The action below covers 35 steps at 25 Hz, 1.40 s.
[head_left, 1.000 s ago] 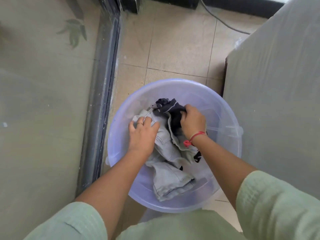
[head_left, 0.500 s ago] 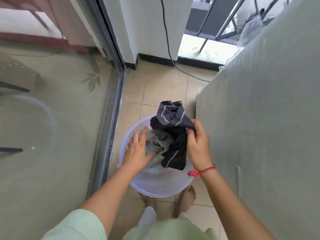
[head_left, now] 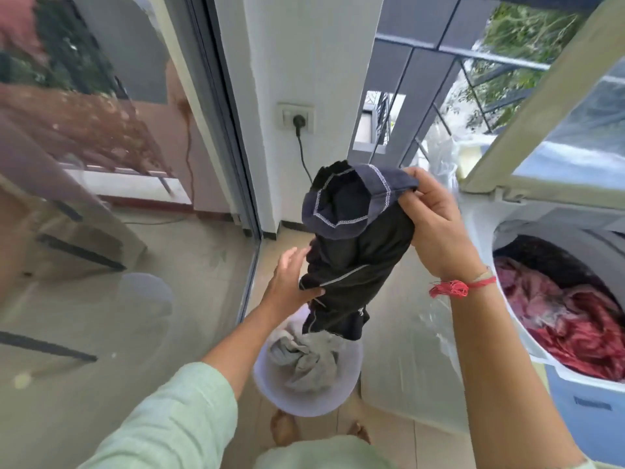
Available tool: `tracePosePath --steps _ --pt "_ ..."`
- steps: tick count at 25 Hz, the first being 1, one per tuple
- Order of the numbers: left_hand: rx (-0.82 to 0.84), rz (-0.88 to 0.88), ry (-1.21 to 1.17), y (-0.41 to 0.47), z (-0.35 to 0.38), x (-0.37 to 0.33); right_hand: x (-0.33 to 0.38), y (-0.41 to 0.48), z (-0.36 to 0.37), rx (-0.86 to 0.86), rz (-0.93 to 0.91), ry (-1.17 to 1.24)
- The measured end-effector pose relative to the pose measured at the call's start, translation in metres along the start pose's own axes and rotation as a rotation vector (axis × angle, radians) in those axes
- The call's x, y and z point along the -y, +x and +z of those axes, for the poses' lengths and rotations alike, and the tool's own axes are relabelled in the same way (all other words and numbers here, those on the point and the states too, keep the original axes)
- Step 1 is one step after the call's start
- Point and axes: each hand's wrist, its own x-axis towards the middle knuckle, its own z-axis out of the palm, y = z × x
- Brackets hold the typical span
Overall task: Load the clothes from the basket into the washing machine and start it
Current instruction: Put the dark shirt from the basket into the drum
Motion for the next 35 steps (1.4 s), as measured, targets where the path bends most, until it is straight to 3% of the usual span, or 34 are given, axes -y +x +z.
tracePosePath --steps 5,12,15,20,24,27,32,35 --pt "0.122 0.119 0.011 -0.002 -0.039 -0.068 0.082 0.002 -0.010 -0.107 -0.119 -0.052" --pt "0.267 0.174 -0.035 0.004 -0.150 -0.120 0.123 -0.003 -0.063 -0.474 -0.153 -0.337" --pt "0.298 0.198 -0.073 0.004 -0.190 -0.147 0.125 -0.002 -0.078 -0.649 -0.095 -0.157" --pt "0.212 0.182 -0.802 0.009 -0.206 -0.183 0.134 0.001 -0.086 -0.843 -0.008 0.266" --pt "-0.146 0.229 -1.052 0.025 -0.203 -0.231 0.151 0.006 -0.103 -0.876 -0.148 0.370" --pt "-0.414 0.446 -0.798 0.028 -0.194 -0.287 0.172 0.004 -0.130 -0.823 -0.322 0.487" --pt "-0.664 0.782 -0.165 0.032 -0.149 -0.374 0.196 -0.021 -0.204 -0.787 -0.376 0.022" --pt "-0.737 0.881 -0.114 0.039 -0.101 -0.430 0.213 -0.052 -0.271 -0.714 -0.477 -0.029"
